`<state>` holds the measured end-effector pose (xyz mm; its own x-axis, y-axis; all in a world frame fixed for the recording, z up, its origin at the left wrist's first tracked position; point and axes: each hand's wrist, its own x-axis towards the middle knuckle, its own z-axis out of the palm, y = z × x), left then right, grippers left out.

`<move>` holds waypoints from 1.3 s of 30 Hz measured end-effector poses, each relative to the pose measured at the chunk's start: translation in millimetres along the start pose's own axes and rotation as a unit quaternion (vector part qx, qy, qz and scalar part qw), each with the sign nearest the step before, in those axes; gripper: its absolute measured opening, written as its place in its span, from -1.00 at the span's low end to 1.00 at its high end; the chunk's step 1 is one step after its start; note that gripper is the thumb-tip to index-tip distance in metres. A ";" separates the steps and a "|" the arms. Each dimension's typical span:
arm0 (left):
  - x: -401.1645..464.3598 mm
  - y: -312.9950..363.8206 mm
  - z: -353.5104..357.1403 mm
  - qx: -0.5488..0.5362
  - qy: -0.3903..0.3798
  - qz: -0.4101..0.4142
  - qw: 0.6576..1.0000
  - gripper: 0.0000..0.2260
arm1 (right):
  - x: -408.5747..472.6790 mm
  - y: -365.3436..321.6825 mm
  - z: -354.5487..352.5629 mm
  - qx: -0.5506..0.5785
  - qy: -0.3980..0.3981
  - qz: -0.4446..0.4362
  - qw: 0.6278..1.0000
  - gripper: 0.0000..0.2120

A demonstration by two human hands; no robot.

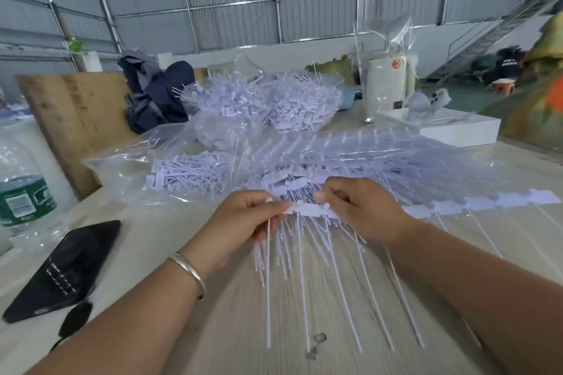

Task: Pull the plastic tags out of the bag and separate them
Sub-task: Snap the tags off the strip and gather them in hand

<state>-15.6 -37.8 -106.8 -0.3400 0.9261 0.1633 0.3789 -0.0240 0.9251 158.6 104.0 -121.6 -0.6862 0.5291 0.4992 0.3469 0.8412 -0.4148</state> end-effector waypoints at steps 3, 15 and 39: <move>-0.5 -1.1 -0.8 -0.016 0.004 -0.004 1.000 -0.74 | -4.9 -5.6 -6.9 0.049 0.007 0.022 0.999 -0.52; -3.4 4.0 -0.9 -0.258 -0.070 -0.051 0.962 -0.88 | -10.8 -28.7 -15.3 0.225 -0.028 0.039 0.973 -0.61; -5.8 21.7 -14.8 -0.333 -0.143 -0.076 0.929 -0.83 | -10.0 -36.1 -31.2 0.419 -0.060 0.030 0.906 -0.75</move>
<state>-18.1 -49.2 -82.6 -0.0683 0.9977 0.0037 -0.3041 -0.0243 0.9523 172.9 71.9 -87.9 -0.7646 0.5122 0.3912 -0.1866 0.4050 -0.8951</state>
